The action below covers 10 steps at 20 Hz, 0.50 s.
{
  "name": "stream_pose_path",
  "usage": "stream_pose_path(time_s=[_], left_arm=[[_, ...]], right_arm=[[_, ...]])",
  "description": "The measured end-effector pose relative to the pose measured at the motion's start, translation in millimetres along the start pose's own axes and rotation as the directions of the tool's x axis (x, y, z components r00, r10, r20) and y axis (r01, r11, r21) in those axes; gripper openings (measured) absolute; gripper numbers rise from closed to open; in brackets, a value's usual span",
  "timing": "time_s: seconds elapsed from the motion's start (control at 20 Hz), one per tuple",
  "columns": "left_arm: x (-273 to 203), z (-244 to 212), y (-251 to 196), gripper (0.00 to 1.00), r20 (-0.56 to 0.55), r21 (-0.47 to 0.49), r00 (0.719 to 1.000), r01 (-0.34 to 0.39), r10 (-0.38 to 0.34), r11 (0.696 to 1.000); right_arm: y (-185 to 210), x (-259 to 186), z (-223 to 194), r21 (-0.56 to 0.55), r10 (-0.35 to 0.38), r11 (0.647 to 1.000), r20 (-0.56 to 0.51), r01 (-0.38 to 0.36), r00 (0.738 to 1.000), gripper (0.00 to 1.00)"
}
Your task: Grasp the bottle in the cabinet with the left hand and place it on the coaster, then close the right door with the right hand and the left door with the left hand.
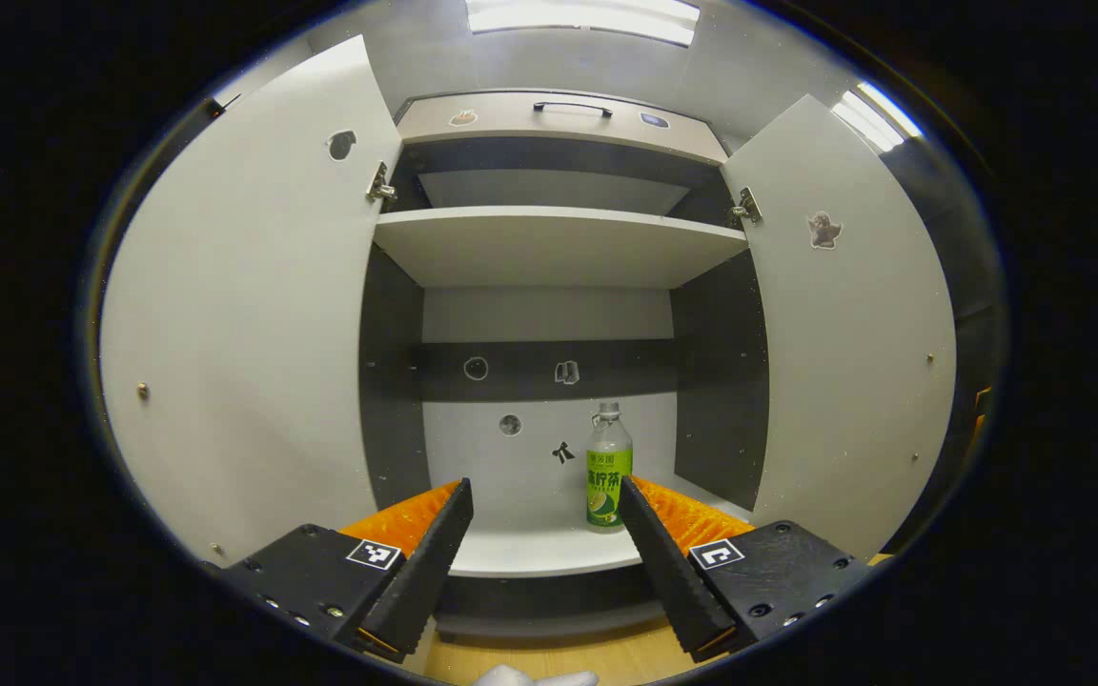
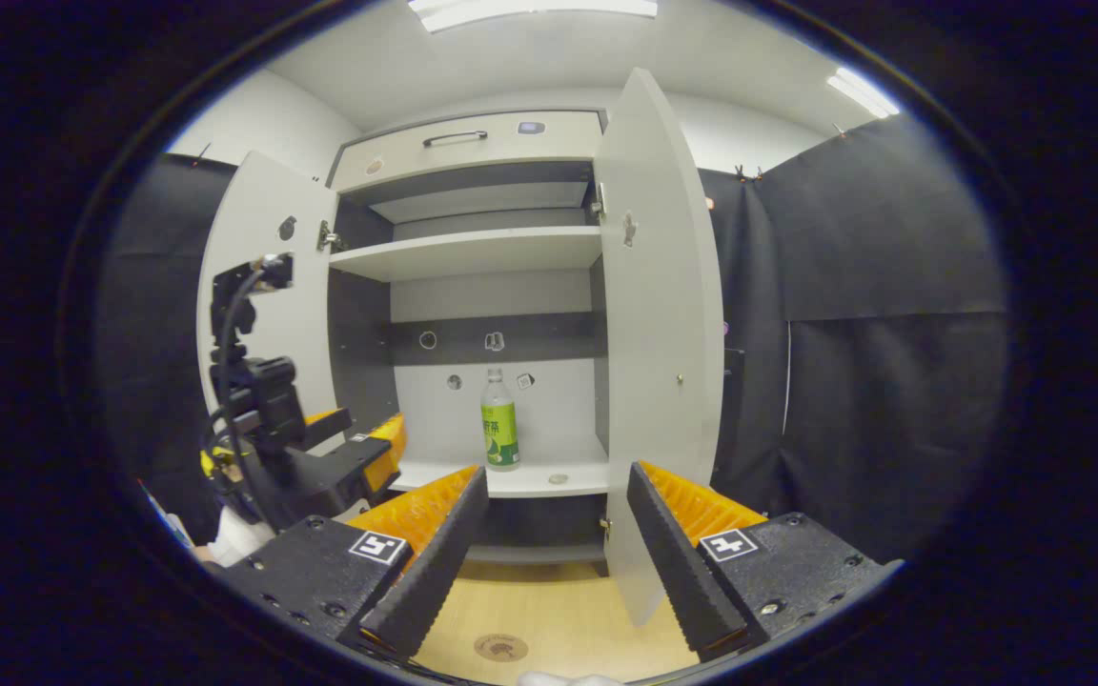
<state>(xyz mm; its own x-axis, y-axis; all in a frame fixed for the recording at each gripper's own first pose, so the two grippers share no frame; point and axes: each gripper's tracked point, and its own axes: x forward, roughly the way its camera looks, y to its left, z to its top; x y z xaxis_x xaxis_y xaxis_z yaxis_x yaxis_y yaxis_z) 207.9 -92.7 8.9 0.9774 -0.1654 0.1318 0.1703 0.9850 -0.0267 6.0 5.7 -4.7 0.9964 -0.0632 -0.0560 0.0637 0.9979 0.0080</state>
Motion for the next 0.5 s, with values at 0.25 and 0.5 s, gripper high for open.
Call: stream_pose_path(time_s=[0.25, 0.5], left_arm=[[88.0, -25.5, -43.3, 0.94, 0.016, -0.025, 0.999, 0.029, -0.028, 0.999], [150.9, -51.4, -71.0, 0.94, -0.004, -0.008, 1.0, 0.026, -0.026, 1.0]], right_arm=[[2.8, 2.4, 2.1, -0.028, -0.034, 0.999, -0.027, 0.034, 0.999, 0.97], [5.7, 10.6, 0.3, -0.048, -0.051, 0.998, -0.064, 0.048, 0.997, 0.97]])
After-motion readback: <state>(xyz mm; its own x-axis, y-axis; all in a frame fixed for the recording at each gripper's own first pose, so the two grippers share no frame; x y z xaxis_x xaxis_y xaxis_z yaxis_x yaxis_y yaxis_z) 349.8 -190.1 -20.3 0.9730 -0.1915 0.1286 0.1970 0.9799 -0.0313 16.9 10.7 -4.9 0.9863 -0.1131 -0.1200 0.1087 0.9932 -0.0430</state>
